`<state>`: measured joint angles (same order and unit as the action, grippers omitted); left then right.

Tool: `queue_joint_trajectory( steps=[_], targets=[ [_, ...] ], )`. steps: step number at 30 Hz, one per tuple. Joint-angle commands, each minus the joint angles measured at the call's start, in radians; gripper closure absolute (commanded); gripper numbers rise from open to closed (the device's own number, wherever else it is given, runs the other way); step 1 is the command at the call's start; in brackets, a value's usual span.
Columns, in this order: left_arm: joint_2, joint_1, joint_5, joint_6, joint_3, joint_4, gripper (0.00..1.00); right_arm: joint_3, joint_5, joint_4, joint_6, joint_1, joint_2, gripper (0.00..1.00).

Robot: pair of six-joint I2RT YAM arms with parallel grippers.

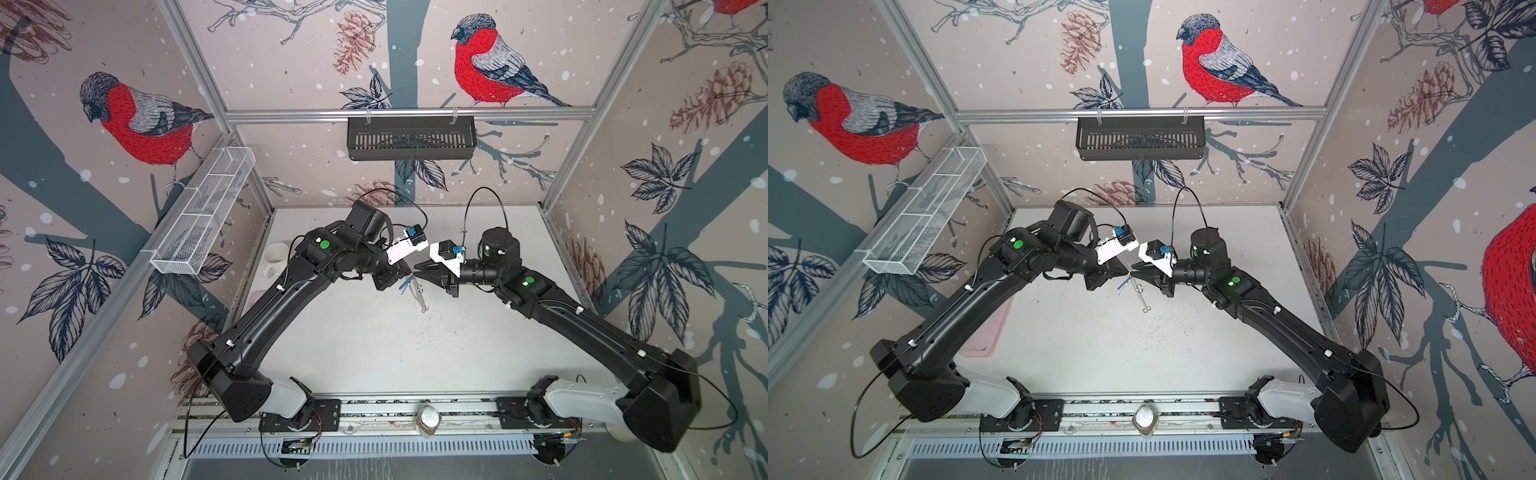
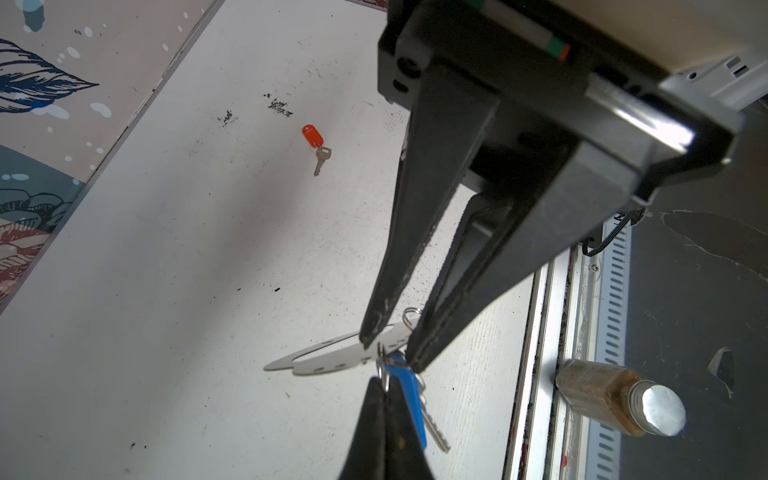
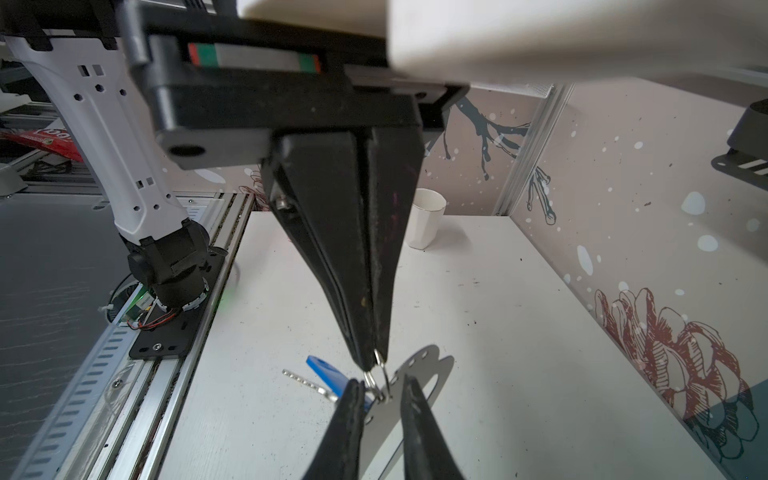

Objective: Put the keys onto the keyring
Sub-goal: 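Move the right gripper back to the ring and pinch it above the left gripper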

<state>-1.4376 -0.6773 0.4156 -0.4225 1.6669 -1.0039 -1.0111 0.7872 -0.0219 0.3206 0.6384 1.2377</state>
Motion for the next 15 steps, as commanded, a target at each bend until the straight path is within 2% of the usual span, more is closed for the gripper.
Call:
queue_joint_trajectory(
  steps=[1, 8, 15],
  targets=[
    [0.009, -0.005, 0.02, -0.01, 0.007, 0.001, 1.0, -0.007, 0.025, -0.009, 0.011, 0.0, 0.005, 0.81],
    [0.005, -0.008, 0.026, -0.013, 0.004, 0.001, 1.0, -0.021, 0.046, -0.011, 0.011, 0.0, 0.011, 0.82],
    [0.006, -0.011, 0.02, -0.015, 0.001, 0.01, 1.0, -0.029, 0.063, -0.008, 0.01, 0.001, 0.037, 0.91]
  ],
)
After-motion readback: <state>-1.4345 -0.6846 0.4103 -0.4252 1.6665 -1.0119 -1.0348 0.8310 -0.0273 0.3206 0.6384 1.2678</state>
